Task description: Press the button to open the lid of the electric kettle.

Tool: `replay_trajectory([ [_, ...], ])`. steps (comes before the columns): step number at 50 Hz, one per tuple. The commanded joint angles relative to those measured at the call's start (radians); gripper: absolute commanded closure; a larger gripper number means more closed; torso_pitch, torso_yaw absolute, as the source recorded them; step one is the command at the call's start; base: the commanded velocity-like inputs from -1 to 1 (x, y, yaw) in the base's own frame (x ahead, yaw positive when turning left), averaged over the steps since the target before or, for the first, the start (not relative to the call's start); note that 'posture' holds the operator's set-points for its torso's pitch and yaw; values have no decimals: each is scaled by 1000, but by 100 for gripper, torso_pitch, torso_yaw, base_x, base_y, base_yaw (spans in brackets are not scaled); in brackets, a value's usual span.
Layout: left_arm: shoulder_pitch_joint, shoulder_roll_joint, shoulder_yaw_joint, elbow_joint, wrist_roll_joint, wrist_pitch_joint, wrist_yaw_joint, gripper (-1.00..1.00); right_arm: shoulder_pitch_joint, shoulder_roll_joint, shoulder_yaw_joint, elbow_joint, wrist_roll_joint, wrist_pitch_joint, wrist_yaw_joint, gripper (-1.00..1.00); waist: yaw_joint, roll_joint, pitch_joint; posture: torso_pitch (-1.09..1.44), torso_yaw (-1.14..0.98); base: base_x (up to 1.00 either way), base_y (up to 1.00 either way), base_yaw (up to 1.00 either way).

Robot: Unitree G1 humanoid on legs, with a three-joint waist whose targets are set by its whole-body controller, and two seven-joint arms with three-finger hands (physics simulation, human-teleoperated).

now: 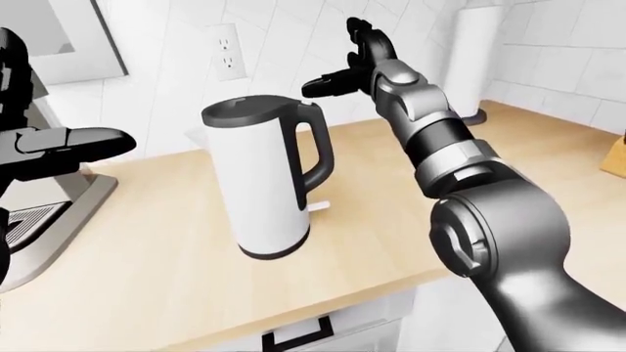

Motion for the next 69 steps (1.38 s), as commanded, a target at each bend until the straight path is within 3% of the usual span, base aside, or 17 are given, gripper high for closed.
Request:
replay_trajectory([
  [1, -18, 15, 10, -5, 6, -24, 0, -100, -40, -11, -3, -40, -4, -31, -4, -100, 0, 4, -9, -40, 0, 0, 0, 0],
  [54, -9, 23, 24, -10, -10, -26, 6, -100, -24, 7, -3, -31, -51, -53, -46, -100, 2, 6, -10, -40, 0, 0, 0, 0],
  [69, -8, 31, 25, -9, -20, -30, 13, -100, -4, 9, 23, -33, -111, -79, -27, -100, 3, 7, -10, -40, 0, 0, 0, 0],
])
